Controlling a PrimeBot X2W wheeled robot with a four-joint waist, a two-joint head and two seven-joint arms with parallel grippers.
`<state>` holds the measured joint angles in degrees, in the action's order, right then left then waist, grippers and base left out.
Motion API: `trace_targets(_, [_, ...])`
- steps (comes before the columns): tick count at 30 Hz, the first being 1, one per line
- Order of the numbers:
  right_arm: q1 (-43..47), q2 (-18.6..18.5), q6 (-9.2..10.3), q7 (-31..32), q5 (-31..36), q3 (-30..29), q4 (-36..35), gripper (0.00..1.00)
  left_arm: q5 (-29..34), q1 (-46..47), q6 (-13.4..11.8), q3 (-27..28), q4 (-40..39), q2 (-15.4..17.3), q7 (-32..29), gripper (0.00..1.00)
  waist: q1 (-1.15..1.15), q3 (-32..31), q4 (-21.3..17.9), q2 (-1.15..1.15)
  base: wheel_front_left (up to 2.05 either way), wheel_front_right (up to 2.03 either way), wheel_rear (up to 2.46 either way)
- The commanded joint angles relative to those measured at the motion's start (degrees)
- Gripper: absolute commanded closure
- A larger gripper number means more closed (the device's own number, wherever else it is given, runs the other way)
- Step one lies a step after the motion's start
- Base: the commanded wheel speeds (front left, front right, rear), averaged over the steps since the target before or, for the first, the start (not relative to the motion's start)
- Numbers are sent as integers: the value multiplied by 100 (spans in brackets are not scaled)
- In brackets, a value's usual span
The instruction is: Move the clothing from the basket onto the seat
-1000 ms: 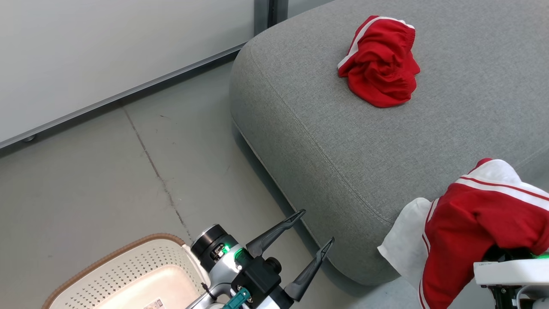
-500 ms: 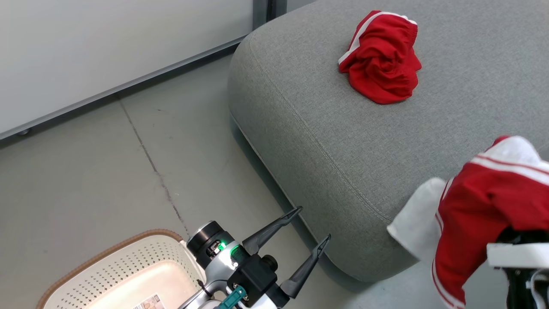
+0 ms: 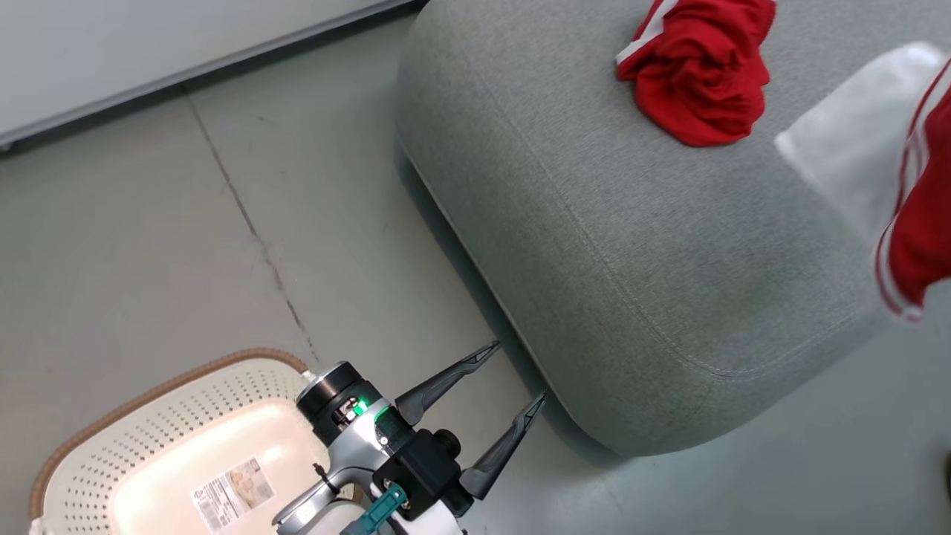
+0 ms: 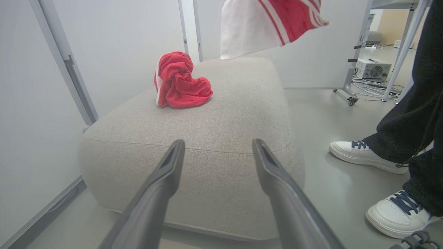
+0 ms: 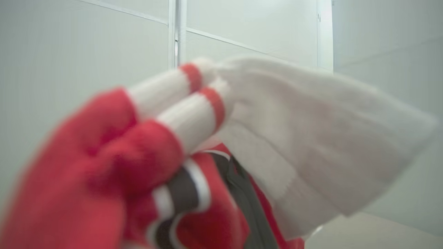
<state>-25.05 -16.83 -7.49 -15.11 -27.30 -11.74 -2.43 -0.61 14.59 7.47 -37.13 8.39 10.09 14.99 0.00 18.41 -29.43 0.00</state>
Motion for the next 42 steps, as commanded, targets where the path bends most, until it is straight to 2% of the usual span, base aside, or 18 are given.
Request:
trace_targets(1, [-197, -144, -1, -2, 46, -66, 60, 100, 5, 114, 1, -16, -13, 50, 21, 0, 0, 185, 115, 0, 0, 0, 0])
trace_targets(7, [-1231, -685, -1, -1, 57, -493, 563, 100, 20, 334, 1, -208, -58, 231, 20, 0, 0, 635, 382, 0, 0, 0, 0])
trace_targets(14, [-2266, -1222, -1, -1, -1, -687, 1355, 100, 49, 610, 0, -306, -98, 387, 20, 0, 0, 1164, 741, 0, 0, 0, 0])
trace_targets(22, [-3086, -1759, -1, -1, 125, -721, 2300, 100, 42, 816, -1, -334, -167, 467, 20, 0, 0, 1577, 1116, 0, 0, 0, 0])
trace_targets(29, [-3643, -2198, -1, -1, 352, -687, 3511, 100, 30, 1157, -13, -250, -391, 426, 20, 0, 0, 1944, 1500, 0, 0, 0, 0])
trace_targets(34, [-3656, -2263, -1, -3, 936, -464, 4260, 100, 20, 1280, -22, -221, -492, 441, 20, 0, 0, 2191, 1674, 0, 0, 0, 0])
trace_targets(42, [-3839, -1869, -1, -2, 1345, -170, 5340, 100, 49, 1351, -35, -283, -522, 455, 20, 0, 0, 2592, 1905, 0, 0, 0, 0])
